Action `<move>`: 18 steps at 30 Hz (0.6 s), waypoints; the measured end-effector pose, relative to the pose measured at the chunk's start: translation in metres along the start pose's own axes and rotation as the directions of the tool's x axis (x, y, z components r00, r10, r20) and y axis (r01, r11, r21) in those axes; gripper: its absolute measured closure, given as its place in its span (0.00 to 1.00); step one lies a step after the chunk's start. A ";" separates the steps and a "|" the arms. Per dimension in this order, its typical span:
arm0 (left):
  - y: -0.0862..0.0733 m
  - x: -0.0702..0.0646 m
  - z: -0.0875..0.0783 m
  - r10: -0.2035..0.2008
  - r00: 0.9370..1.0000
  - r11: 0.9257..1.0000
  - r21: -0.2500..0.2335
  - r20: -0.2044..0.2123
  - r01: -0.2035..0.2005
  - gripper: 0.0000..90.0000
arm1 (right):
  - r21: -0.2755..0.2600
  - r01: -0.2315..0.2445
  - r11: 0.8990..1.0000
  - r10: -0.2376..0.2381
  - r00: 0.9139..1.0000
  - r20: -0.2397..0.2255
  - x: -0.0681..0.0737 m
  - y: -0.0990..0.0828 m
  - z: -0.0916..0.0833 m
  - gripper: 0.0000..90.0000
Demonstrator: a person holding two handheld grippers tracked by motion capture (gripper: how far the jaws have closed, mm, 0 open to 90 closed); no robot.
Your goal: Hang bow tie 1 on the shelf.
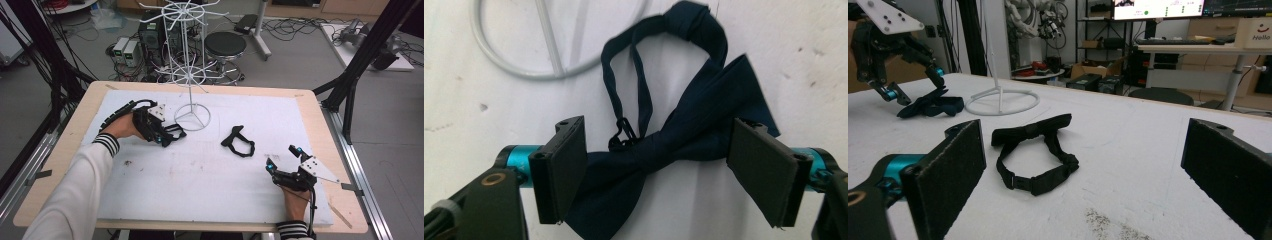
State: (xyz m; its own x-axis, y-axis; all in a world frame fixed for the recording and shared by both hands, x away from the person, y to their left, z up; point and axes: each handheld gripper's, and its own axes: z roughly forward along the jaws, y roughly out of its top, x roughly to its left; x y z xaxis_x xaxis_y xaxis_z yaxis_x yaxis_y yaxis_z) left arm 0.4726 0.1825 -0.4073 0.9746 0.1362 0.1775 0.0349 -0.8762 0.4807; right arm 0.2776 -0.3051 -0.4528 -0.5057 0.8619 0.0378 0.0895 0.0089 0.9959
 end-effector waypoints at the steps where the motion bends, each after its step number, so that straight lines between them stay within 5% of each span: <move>1: 0.000 0.000 0.000 0.000 1.000 1.000 0.000 0.000 0.000 0.28 | 0.000 0.000 1.000 0.000 1.000 0.000 0.000 0.000 0.000 0.04; 8: 0.000 -0.001 0.002 0.045 0.999 0.998 0.036 -0.009 -0.045 0.34 | -0.002 -0.009 1.000 0.009 1.000 -0.001 0.000 0.000 0.000 0.04; 18: 0.000 -0.001 0.005 0.036 0.999 0.998 0.043 0.015 -0.037 0.46 | -0.006 -0.008 1.000 0.008 1.000 0.002 0.000 0.000 0.000 0.04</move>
State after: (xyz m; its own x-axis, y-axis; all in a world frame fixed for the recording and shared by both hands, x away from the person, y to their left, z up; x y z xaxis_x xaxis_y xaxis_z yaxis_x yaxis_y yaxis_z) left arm 0.4732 0.1802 -0.4117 0.9784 0.0976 0.1822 0.0086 -0.8999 0.4360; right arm 0.2775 -0.3055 -0.4529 -0.5036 0.8628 0.0454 0.0883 -0.0009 0.9961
